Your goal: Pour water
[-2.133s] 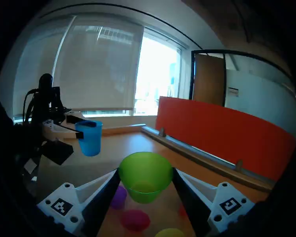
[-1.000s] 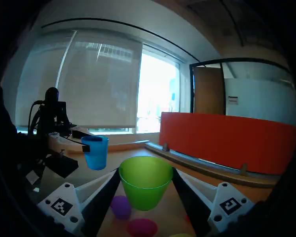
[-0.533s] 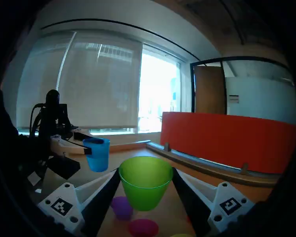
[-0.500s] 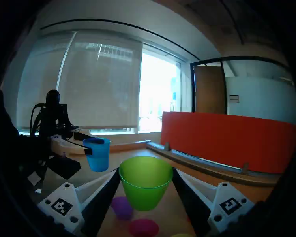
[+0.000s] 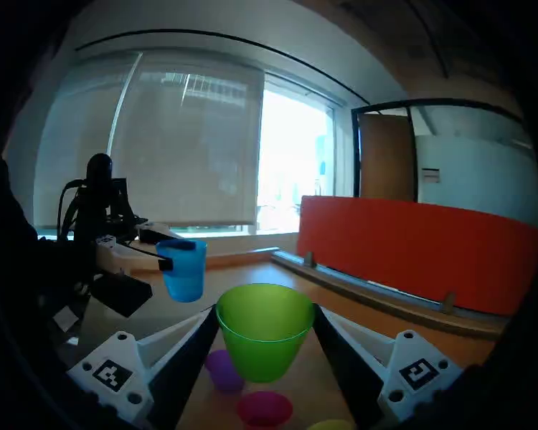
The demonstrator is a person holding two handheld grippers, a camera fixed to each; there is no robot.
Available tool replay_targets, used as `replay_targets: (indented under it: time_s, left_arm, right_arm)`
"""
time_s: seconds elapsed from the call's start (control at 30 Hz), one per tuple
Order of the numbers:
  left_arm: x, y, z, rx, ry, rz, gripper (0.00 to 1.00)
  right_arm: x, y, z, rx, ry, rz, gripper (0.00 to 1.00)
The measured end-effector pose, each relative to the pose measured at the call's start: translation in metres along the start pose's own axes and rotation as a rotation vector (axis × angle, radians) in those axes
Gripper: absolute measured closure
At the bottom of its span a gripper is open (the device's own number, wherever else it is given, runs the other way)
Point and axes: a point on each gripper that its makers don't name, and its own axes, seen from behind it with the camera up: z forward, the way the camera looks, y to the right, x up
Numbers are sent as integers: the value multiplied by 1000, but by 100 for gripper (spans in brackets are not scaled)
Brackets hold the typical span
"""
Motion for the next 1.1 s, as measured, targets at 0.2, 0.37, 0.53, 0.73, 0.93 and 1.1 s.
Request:
replay_targets:
  time_s: [0.2,0.37,0.53,0.73,0.93,1.1]
  left_arm:
    - [2,0,0,0,-1,24,14]
    - [4,-1,0,3,-3,49,14]
    - [7,-2,0,4,-3,69,14]
    - [8,-2,-1,7,-1,81,14]
    - [9,-3,-2,10,-1,98,14]
    - [12,-4,-2,12,0,116,14]
  right_arm:
    - [-4,-3,1,11,-9,1,5]
    - [-8,-6,2,24,-19,-1,5]
    - [-10,-9,3,33,-23,0,5]
    - [-15,-13,2,46,-28,4,5]
    - [-19,-19,3,59,-34,9,5]
    - [-24,-24,4,70,-39,16,5]
